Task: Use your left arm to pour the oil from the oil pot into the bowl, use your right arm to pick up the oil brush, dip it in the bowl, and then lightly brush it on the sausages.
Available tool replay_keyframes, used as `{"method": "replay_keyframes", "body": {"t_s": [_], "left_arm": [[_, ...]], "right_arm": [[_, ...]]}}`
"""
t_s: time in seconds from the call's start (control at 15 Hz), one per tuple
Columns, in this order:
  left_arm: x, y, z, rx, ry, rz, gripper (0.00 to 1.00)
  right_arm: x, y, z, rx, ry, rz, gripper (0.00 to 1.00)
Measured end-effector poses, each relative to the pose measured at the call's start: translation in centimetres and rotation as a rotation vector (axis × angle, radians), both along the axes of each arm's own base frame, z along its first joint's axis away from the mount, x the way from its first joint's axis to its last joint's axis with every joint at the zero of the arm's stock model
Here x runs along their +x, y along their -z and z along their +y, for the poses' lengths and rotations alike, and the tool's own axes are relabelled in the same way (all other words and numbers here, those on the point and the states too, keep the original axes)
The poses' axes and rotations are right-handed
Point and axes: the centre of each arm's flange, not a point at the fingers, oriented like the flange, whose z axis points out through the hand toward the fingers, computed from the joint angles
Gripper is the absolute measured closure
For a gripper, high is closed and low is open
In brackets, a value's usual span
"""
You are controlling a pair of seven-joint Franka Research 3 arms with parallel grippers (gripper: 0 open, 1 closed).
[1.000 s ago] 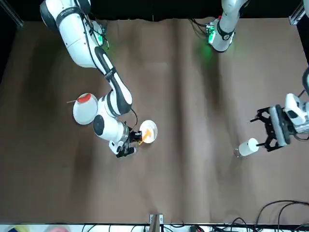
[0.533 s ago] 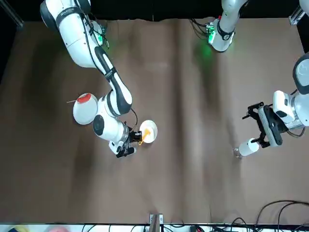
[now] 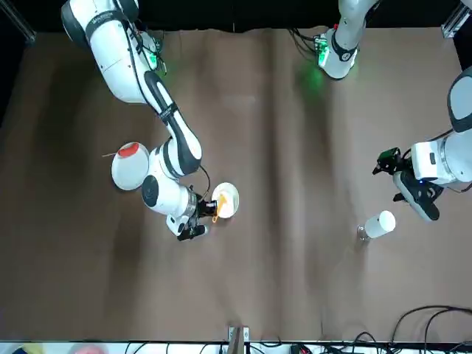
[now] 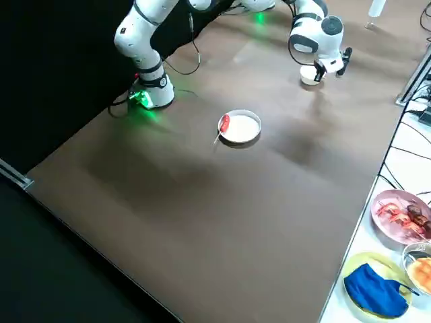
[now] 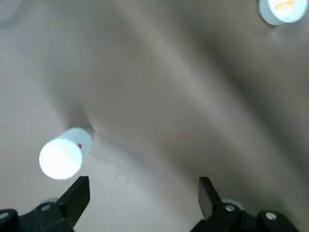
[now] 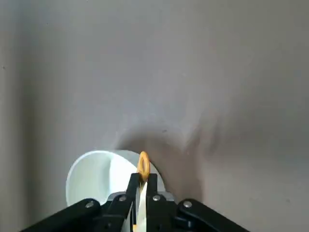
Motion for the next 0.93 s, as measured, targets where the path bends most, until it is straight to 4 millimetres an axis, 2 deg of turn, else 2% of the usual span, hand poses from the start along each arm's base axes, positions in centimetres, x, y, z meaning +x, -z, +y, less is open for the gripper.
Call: {"method": "replay_keyframes", "body": {"t_s": [0.2,0.53,0.73,0.93], "left_arm": [[-0.5,0.3,-0.5,0.057,-0.135,0.059,0.00],[-1.2,0.5,-3.1,0.154,-0.328,0.125,0.00],[-1.5,0.5,-3.6,0.226,-0.361,0.120,0.00],[-3.2,1.4,-3.2,0.301,-0.339,0.246,0.00]], "right_arm": [[0.1,-0.2,0.0,0.005,0.004,-0.001,0.95],[0.2,-0.4,0.2,0.010,0.019,0.002,0.96],[0.4,-1.1,0.5,0.017,0.052,0.010,0.96],[0.6,-2.7,0.9,0.038,0.099,0.015,0.96]]}}
